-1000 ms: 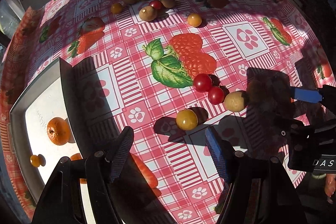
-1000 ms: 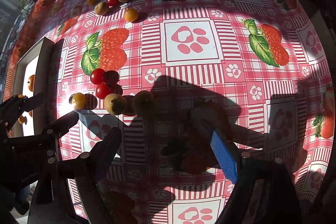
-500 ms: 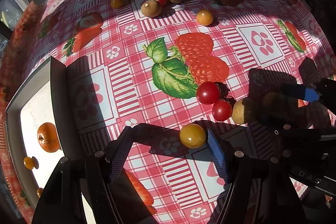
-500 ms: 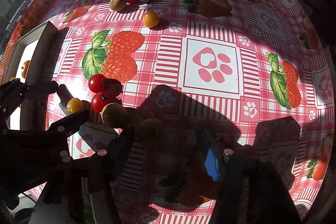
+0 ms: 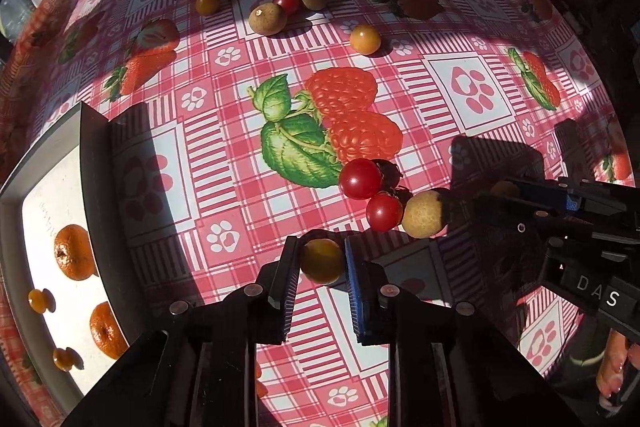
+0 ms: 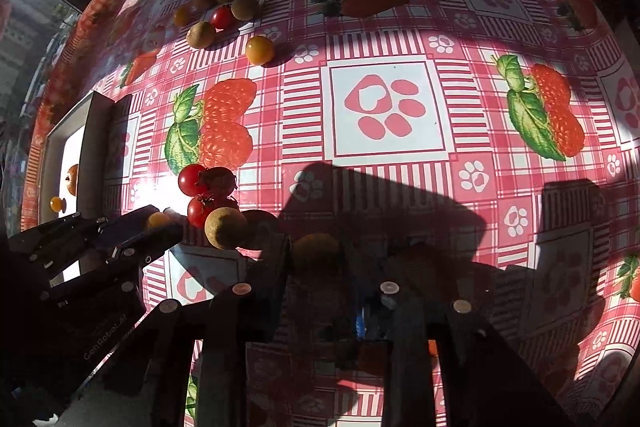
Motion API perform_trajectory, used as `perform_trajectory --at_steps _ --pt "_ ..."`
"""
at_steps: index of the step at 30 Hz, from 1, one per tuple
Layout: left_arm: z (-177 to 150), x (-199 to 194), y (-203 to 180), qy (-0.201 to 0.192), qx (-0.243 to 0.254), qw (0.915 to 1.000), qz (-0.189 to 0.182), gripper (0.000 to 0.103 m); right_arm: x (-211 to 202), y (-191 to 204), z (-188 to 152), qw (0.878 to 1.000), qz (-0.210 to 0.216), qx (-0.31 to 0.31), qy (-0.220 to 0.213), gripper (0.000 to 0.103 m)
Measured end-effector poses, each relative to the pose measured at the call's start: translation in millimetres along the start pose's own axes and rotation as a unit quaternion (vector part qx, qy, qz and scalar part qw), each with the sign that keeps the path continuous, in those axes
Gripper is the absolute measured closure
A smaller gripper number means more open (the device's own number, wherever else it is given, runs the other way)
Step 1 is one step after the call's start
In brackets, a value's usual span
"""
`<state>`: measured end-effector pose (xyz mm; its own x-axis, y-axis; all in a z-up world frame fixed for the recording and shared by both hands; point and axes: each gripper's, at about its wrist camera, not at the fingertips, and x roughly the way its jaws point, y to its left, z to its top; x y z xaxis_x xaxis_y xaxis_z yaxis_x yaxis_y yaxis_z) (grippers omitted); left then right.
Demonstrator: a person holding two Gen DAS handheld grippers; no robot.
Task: Organize fruits
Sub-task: 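Grasp a brown kiwi with the right gripper while the left grasps a yellow cherry tomato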
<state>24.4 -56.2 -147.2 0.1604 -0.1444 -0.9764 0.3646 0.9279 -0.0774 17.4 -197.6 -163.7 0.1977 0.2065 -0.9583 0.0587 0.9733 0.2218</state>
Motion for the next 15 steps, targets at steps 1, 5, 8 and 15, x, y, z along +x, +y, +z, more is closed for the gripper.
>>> perform_trajectory --at_steps 1,5,8,15 --pt "0.1 -2.8 1.9 -0.001 -0.003 1.0 -0.001 0.079 -1.2 -1.1 -0.2 1.0 0.001 0.003 0.0 0.074" --pt "-2.3 -16.2 17.4 -0.009 -0.015 0.9998 -0.004 0.079 -7.1 -0.6 -3.3 1.0 0.005 0.009 0.0 0.074" --pt "-4.4 -26.7 27.7 -0.017 -0.021 0.9996 -0.003 0.079 -14.1 2.3 -8.9 1.0 0.008 0.009 -0.001 0.074" --pt "-19.3 -48.4 45.9 -0.03 -0.037 0.9989 0.003 0.079 -25.2 19.2 -5.7 1.0 0.018 -0.001 -0.007 0.074"
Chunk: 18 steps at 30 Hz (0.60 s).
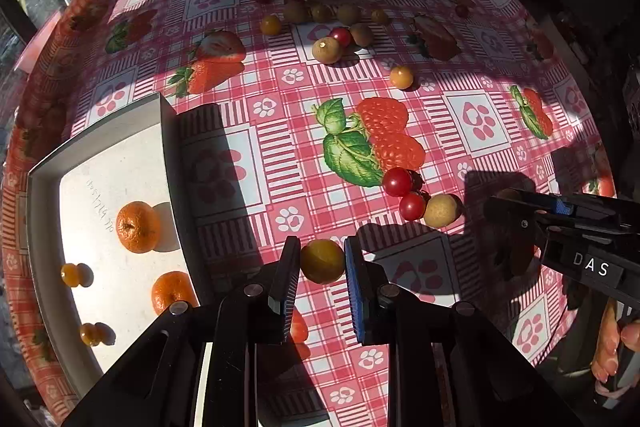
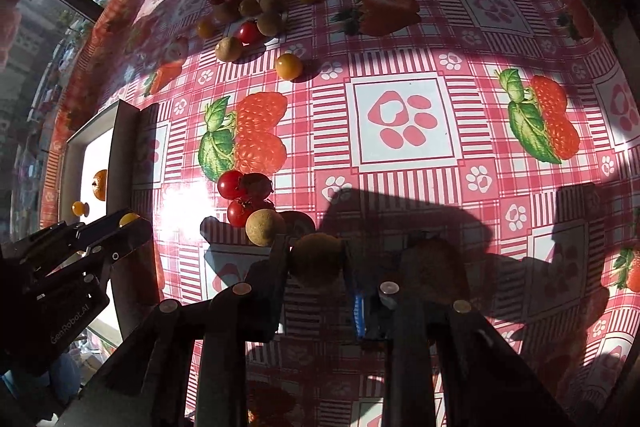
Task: Organize fruits
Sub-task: 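Grasp a brown kiwi with the right gripper while the left grasps a yellow cherry tomato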
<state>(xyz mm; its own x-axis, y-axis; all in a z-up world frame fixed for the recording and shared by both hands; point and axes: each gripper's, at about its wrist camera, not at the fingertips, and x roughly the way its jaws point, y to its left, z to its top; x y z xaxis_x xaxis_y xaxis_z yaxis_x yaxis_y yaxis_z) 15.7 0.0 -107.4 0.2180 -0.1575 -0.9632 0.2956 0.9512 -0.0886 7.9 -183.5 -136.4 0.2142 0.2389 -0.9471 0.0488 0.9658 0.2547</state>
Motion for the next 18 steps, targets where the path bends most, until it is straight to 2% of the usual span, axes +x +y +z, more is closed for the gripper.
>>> perform_trajectory --at_steps 7,18 --pt "-11.7 -14.7 23.6 -0.01 -0.026 0.9995 0.013 0.079 -3.4 30.4 4.3 1.0 0.013 -0.026 0.001 0.074" --pt "-50.6 -26.3 83.8 -0.004 -0.085 0.9954 0.045 0.079 4.0 102.0 5.9 0.995 0.04 -0.09 0.013 0.074"
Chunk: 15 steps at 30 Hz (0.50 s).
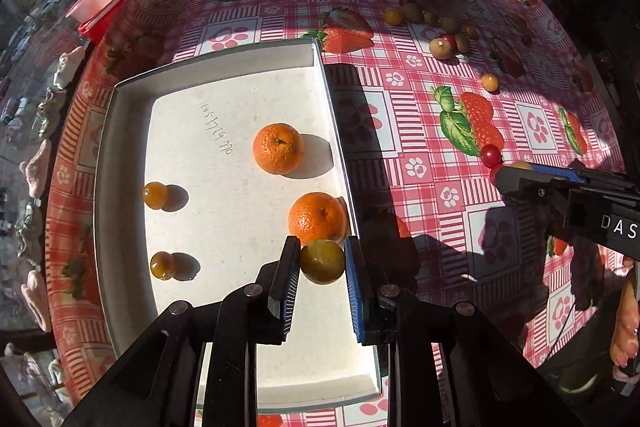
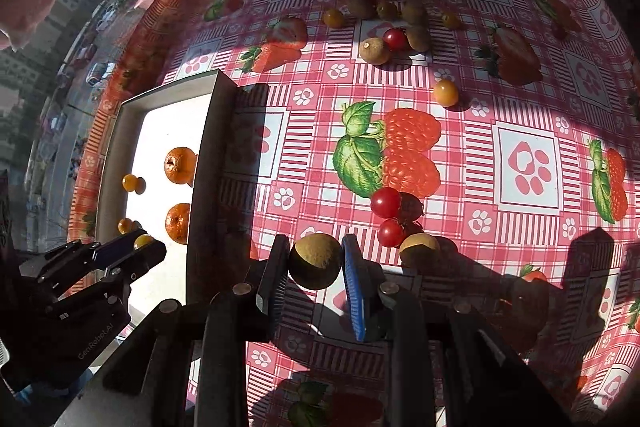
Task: Organize fruits
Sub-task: 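Grasp a brown kiwi with the right gripper while the left grasps a yellow cherry tomato, then carry the kiwi and yellow tomato in both grippers over the white tray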
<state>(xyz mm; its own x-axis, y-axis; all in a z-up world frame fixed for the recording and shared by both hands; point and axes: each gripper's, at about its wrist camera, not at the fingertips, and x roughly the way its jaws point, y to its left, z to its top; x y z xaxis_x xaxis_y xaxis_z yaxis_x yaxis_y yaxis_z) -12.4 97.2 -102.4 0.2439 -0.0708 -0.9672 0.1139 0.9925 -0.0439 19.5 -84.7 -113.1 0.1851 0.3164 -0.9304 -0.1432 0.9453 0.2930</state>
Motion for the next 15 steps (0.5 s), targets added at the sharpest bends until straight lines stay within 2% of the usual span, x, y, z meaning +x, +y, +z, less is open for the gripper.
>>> perform_trajectory --at_steps 15 --pt "-42.8 13.2 80.2 0.021 -0.086 0.9953 0.04 0.079 43.0 122.8 14.4 0.992 0.058 -0.108 0.038 0.074"
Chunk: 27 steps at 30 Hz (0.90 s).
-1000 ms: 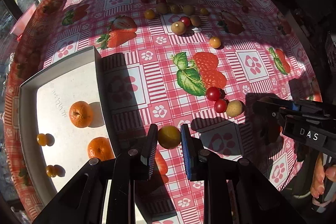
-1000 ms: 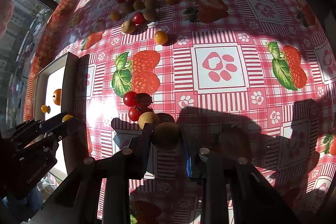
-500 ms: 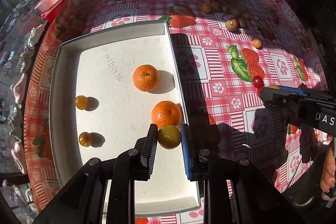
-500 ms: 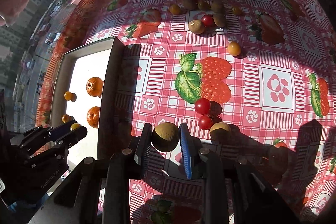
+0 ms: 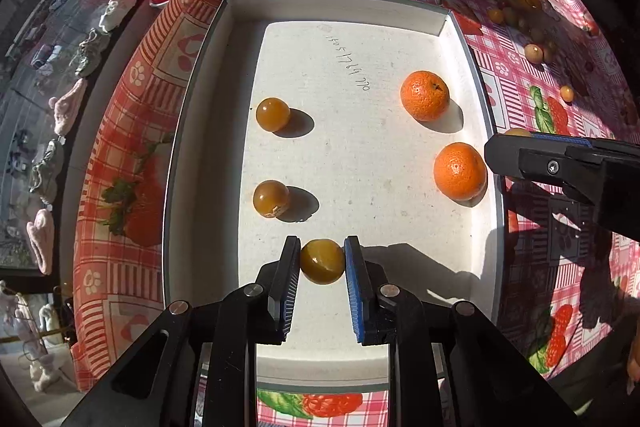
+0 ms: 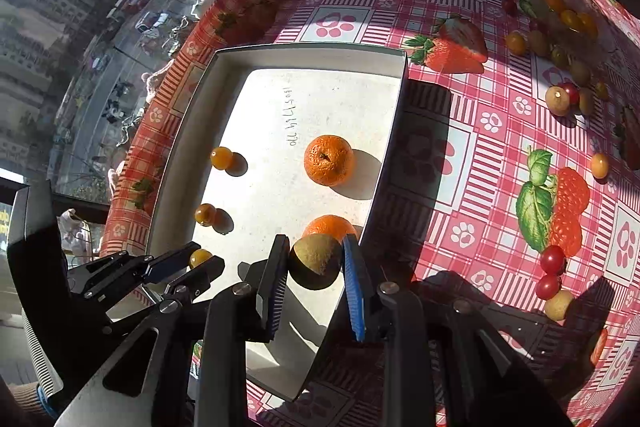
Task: Organize fruits
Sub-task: 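Carry the kiwi and yellow tomato in both grippers over the white tray, then open the left gripper to drop the tomato while the right drops the kiwi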
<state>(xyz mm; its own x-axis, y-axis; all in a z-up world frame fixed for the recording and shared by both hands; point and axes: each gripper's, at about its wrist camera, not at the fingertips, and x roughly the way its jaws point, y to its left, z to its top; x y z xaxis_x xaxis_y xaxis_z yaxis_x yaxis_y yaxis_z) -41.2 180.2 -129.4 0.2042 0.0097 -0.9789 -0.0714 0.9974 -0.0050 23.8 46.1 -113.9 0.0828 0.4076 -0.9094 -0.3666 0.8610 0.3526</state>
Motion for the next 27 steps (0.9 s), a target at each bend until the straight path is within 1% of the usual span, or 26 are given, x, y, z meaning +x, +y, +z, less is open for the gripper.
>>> perform_trajectory --at_steps 4,8,11,14,17,21,22,23,24,25,27 --pt "-5.2 9.1 12.7 0.007 -0.013 0.9998 0.011 0.079 19.0 21.1 9.0 1.0 0.01 -0.02 0.014 0.074" --pt "-7.9 17.2 19.3 0.012 -0.021 0.9996 0.016 0.079 39.9 33.4 13.5 0.999 0.006 -0.037 0.032 0.074" --pt "-8.5 22.2 22.5 0.015 -0.023 0.9995 0.016 0.079 52.2 35.8 15.0 0.998 -0.006 -0.042 0.042 0.074" --pt "-7.6 21.3 22.1 0.008 -0.019 0.9997 0.015 0.079 61.9 36.0 16.3 0.998 -0.019 -0.045 0.05 0.074" --pt "-7.1 20.8 22.7 0.006 -0.014 0.9998 0.015 0.079 65.1 38.7 17.8 0.997 -0.027 -0.052 0.049 0.074" --pt "-6.3 20.4 24.0 0.011 -0.015 0.9998 0.01 0.078 71.0 39.0 17.4 0.997 -0.028 -0.046 0.059 0.074" --pt "-7.1 19.7 23.0 0.011 -0.015 0.9997 0.013 0.075 72.0 38.6 18.7 0.997 -0.028 -0.045 0.06 0.073" --pt "-5.0 20.3 24.6 0.01 -0.015 0.9996 0.021 0.059 72.2 39.8 19.8 0.997 -0.026 -0.044 0.062 0.073" --pt "-4.5 20.2 26.7 0.007 -0.017 0.9995 0.025 0.038 72.7 39.9 19.8 0.997 -0.025 -0.044 0.063 0.073" --pt "-4.4 18.1 28.1 -0.002 -0.02 0.9994 0.026 0.035 73.1 40.1 20.0 0.997 -0.025 -0.045 0.063 0.072" --pt "-2.3 17.7 29.7 -0.004 -0.02 0.9995 0.025 0.035 73.2 38.6 20.9 0.997 -0.023 -0.045 0.063 0.069"
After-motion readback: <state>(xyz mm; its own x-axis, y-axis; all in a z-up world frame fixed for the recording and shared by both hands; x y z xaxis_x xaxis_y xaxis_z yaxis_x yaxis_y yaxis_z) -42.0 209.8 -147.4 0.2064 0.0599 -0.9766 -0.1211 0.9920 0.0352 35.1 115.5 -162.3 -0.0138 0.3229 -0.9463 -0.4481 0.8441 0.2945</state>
